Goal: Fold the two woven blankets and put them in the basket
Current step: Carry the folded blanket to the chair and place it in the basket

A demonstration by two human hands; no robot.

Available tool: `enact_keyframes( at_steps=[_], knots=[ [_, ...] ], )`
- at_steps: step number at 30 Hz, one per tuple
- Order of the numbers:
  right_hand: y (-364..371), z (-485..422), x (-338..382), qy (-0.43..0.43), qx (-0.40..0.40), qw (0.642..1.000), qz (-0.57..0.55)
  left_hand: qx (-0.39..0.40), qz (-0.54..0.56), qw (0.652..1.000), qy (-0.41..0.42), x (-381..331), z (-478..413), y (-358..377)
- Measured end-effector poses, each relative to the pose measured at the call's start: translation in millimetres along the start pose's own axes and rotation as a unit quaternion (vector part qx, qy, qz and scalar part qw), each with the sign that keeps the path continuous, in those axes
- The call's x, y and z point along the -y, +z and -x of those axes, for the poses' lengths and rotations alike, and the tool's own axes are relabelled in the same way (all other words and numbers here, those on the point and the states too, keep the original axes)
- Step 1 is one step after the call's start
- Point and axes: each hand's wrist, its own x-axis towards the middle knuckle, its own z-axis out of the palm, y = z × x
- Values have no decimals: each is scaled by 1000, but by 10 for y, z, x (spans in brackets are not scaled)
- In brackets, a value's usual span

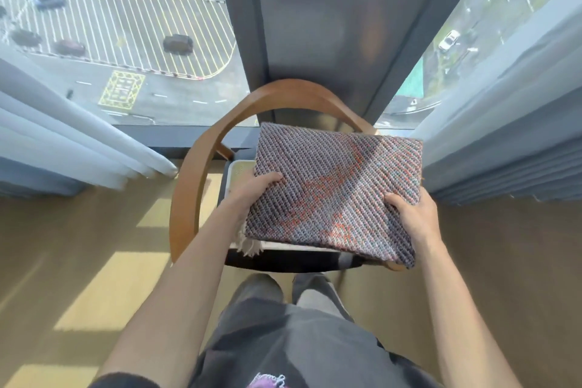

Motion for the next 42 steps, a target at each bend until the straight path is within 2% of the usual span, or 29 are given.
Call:
enact_keyframes(
  at_steps=[10, 15, 21, 27, 32, 36, 39, 42],
  knots=[
    [256, -490, 19, -4, -15, 1000, 25, -8, 22, 999, -42, -113, -624, 145],
    [708, -550, -302, 14, 66, 997, 46, -36, -3, 995, -95, 455, -925, -61],
    [1176, -672, -649, 79, 129, 974, 167, -86, -27, 984, -156, 1103, -1199, -407],
    [1406, -787, -754, 112, 127, 948, 270, -104, -146, 975, -129, 1274, -1381, -477],
    [1599, -813, -716, 114, 121, 911, 376, -134, -263, 950, -101, 1353, -1537, -447],
    [1684, -821, -674, 124, 145, 891, 411, -154, -298, 937, -96, 1310, -1533, -396],
    [1663, -789, -629, 99, 136, 878, 448, -174, -312, 933, -39, 1265, -1369, -323],
    [1654, -733, -605, 43, 84, 876, 472, -207, -404, 890, 51, 1291, -1178, -203]
  ],
)
